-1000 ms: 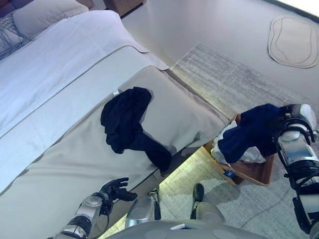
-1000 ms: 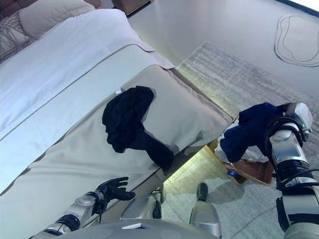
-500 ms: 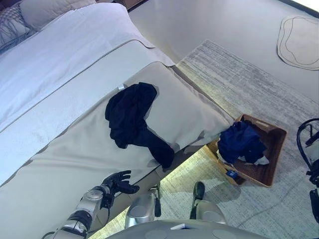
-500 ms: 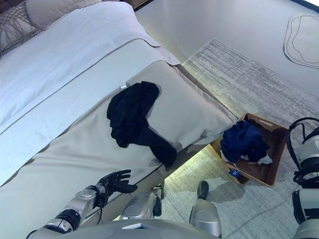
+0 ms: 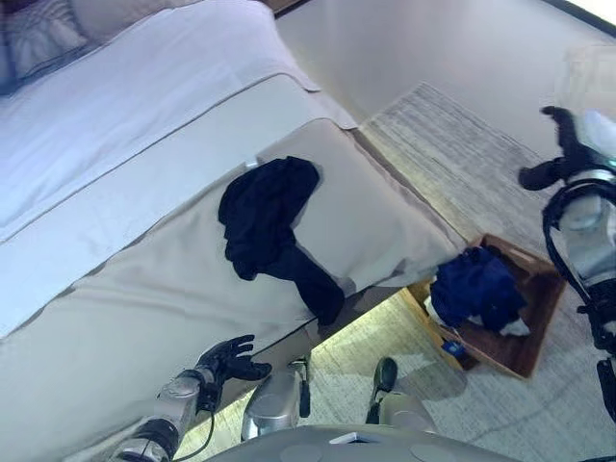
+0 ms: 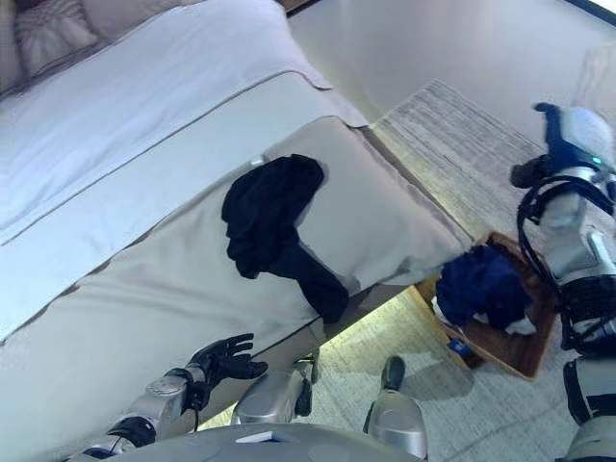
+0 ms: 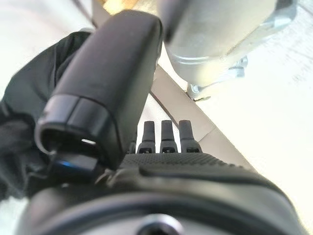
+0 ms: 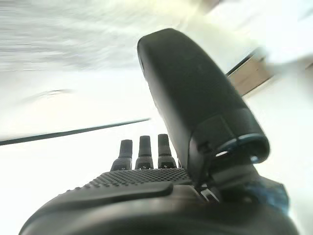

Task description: Pick up the clothes from the bed and place them into the basket

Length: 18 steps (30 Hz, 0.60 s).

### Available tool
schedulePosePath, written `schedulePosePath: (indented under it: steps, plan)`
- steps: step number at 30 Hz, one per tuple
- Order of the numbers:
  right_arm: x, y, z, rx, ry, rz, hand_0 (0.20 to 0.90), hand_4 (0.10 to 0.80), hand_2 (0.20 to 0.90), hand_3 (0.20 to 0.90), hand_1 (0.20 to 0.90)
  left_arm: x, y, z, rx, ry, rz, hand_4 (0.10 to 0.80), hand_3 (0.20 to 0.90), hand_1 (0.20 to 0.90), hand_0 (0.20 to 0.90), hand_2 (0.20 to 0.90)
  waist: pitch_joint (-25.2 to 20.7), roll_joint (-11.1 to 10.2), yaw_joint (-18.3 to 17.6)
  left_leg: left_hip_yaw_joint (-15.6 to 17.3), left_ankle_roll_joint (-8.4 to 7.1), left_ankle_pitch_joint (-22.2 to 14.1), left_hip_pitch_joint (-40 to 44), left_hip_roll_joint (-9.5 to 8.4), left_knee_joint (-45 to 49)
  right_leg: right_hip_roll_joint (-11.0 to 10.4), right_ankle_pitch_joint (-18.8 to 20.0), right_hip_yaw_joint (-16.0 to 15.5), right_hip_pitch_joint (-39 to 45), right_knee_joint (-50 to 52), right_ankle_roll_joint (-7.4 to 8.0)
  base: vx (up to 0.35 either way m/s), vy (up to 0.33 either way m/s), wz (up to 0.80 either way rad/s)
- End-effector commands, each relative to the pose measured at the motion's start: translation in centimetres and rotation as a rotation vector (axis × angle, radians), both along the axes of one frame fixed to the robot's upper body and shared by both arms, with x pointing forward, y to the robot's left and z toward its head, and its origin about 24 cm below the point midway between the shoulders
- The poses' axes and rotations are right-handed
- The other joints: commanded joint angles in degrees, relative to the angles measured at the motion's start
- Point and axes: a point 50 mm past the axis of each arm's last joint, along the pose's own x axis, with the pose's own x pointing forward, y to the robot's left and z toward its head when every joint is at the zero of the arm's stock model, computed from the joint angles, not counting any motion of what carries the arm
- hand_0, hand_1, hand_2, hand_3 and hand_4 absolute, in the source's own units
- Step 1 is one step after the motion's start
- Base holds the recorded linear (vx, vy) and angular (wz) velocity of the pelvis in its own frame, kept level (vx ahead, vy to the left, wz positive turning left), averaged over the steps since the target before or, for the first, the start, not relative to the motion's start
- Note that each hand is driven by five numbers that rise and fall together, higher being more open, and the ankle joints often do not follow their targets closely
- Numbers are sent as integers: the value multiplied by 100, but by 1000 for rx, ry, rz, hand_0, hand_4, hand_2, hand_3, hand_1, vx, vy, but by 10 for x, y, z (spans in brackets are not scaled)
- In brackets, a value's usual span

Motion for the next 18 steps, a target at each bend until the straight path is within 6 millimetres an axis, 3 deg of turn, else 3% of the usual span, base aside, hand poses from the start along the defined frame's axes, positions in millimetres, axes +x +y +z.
schedulePosePath:
  steps: [1,3,12,15,18]
  plan:
    - [18,37,22,-137,-79,164,900,800,900,900,900,-8,23,3,68,-1,-18,800,900,900,900,900,-457,-584,653,-149,102,-808,-112,-222,507,-226,-978,-283,-456,1433,-354,107,151,85]
    - [26,47,11,-193,-68,156,900,800,900,900,900,-16,33,1,93,26,-4,800,900,900,900,900,-358,-548,1074,-537,194,-791,-239,-302,569,-321,-1160,-545,-495,1841,-410,76,163,77]
    - [50,61,-1,-243,-16,32,900,800,900,900,900,-38,68,1,149,97,111,800,900,900,900,900,2,-471,1840,-1134,401,-771,-536,-529,791,-684,-1373,-960,-436,2537,-396,97,105,59]
    - [60,69,11,-329,-45,-9,900,800,900,900,900,-46,76,0,142,114,157,800,900,900,900,900,134,-491,2034,-1199,406,-711,-737,-546,800,-718,-1411,-1025,-375,2500,-362,47,112,33]
    - [66,62,28,-365,-26,-79,900,800,900,900,900,-40,76,3,119,77,168,800,900,900,900,900,352,-465,2191,-1204,434,-623,-1032,-556,781,-808,-1359,-1071,-567,2532,-320,-54,41,13]
